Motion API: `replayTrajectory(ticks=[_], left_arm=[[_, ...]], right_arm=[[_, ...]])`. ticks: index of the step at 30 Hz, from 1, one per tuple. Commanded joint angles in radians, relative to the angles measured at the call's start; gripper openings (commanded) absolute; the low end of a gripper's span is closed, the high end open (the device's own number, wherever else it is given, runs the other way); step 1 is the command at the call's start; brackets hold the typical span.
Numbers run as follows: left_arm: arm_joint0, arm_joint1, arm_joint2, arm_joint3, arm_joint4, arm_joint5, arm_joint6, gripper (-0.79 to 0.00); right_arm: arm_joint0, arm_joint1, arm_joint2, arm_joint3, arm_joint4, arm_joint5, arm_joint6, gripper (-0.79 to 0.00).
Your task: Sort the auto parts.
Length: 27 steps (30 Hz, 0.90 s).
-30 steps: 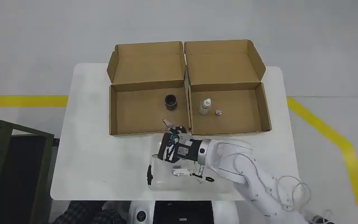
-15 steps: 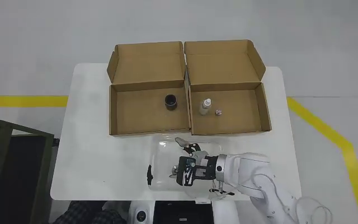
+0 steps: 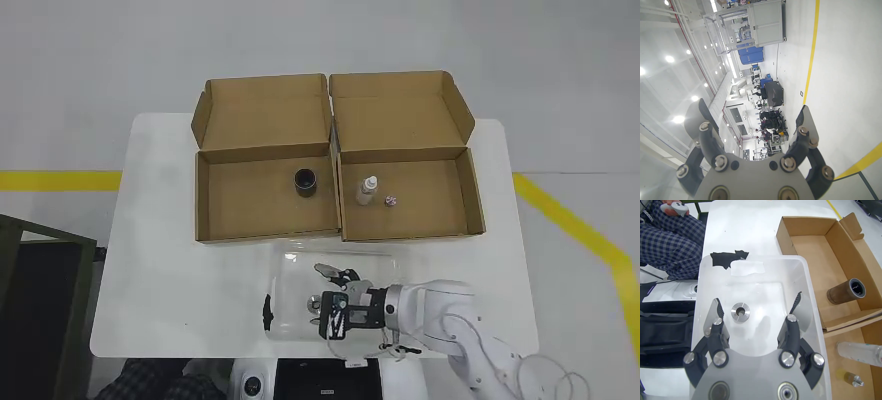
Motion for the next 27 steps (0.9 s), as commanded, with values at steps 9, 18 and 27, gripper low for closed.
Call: replayTrajectory(ticks=[9, 18, 27], left_arm=[[0.000, 0.000, 0.000, 0.000, 0.000, 0.000, 0.000, 0.000], [0.000, 0.000, 0.000, 0.000, 0.000, 0.000, 0.000, 0.000], [0.000, 0.000, 0.000, 0.000, 0.000, 0.000, 0.000, 0.000]], right_arm=[[0.022, 0.001, -0.039, 0.080, -0.002, 0.027, 0.010, -0.169], [0.045, -0.001, -0.083, 0.135, 0.014, 0.052, 0.018, -0.206], [0.081, -0.006, -0.121, 0.197, 0.042, 0.066, 0.018, -0.311]])
